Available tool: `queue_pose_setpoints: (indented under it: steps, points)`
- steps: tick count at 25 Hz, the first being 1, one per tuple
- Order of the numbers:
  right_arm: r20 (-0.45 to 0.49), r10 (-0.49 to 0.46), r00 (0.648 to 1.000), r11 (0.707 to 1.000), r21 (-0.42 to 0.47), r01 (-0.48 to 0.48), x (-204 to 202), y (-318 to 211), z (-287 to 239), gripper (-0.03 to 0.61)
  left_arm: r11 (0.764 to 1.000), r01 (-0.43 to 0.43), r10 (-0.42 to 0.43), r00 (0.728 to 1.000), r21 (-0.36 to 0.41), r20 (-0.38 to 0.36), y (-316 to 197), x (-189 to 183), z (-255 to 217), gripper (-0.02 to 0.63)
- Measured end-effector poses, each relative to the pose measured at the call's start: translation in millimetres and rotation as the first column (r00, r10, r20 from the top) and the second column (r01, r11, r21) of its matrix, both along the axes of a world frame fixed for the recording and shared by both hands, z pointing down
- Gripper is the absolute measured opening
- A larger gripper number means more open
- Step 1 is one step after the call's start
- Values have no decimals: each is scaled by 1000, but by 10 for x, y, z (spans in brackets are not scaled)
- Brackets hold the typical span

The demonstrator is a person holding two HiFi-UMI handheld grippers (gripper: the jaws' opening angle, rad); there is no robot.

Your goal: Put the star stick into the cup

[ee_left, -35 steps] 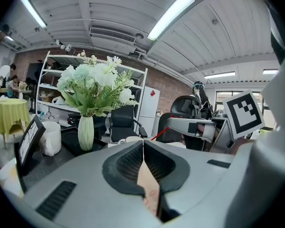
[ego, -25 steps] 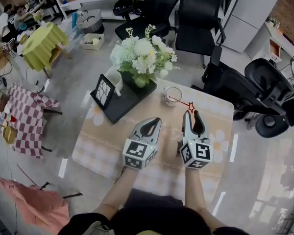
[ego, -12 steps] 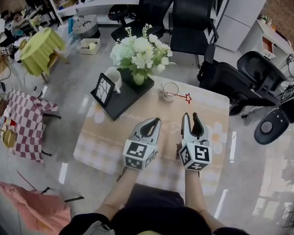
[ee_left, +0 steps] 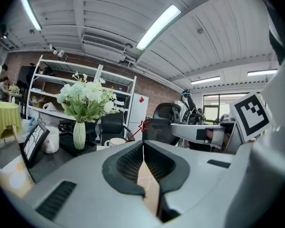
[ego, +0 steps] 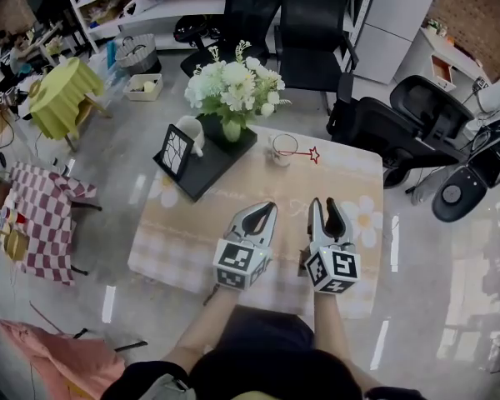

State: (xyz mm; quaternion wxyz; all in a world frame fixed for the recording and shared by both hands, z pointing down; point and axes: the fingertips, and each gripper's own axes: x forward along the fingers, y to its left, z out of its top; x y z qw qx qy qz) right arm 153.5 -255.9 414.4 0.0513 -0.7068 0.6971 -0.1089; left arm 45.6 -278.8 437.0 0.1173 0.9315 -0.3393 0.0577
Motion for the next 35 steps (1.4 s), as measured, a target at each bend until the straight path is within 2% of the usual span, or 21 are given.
queue_pose_setpoints:
  steps: [7, 14, 20, 25, 35]
  points:
    - [9, 36, 999, 999, -9, -36, 7, 233, 88, 116, 999, -28, 29, 999, 22, -17, 165, -33, 15, 12]
    - [-2, 32, 1000, 999, -29, -32, -112, 393, 202, 33, 998, -42, 44, 998, 51, -43, 270, -103, 25, 12]
    - [-23, 2, 1000, 999, -32, -2, -199, 467, 240, 5, 995, -46, 52, 997, 91, -57, 293, -164, -11, 12]
    - [-75, -9, 997, 1000, -18, 8, -211, 499, 178, 3, 993, -23, 30, 998, 119, -60, 249, -255, -113, 12]
    - [-85, 11, 996, 1000, -11, -13, -104, 507, 177, 3, 992, 42, -36, 998, 115, -55, 188, -416, -38, 12]
